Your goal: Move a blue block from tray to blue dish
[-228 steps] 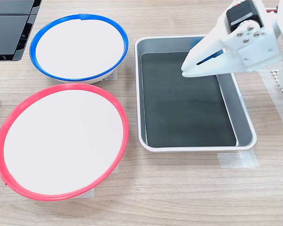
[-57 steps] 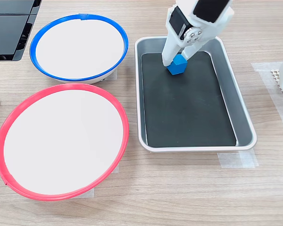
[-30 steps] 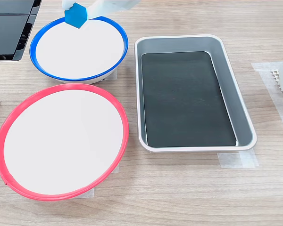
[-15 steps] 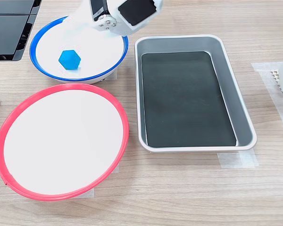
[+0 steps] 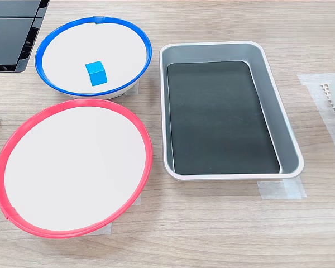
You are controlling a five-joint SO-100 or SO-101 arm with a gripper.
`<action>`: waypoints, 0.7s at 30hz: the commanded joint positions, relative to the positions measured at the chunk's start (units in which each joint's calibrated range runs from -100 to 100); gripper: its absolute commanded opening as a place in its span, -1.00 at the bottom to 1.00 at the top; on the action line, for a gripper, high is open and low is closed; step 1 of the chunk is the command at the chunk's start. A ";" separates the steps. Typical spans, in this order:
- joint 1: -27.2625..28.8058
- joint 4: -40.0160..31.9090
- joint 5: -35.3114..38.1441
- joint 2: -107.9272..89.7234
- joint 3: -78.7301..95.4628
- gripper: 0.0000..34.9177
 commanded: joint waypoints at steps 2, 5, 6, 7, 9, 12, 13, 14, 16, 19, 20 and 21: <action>-1.97 15.95 -0.29 -24.20 11.23 -0.99; -1.50 21.89 1.32 -37.84 24.25 -0.99; -1.22 23.62 1.90 -42.36 28.80 -0.99; -0.94 25.85 2.34 -46.80 33.26 -0.99; -0.56 28.33 2.49 -51.57 37.81 -0.99; -0.75 32.04 2.25 -58.14 43.64 -0.99; -0.75 31.71 1.86 -58.40 45.55 -0.99; -0.56 31.71 1.61 -58.48 46.01 -0.99; -0.18 34.44 1.32 -58.48 46.01 -0.99; 0.66 35.76 0.98 -58.48 46.01 -0.99; 0.66 35.76 0.98 -58.48 46.01 -0.99; 0.66 35.76 0.98 -58.48 46.01 -0.99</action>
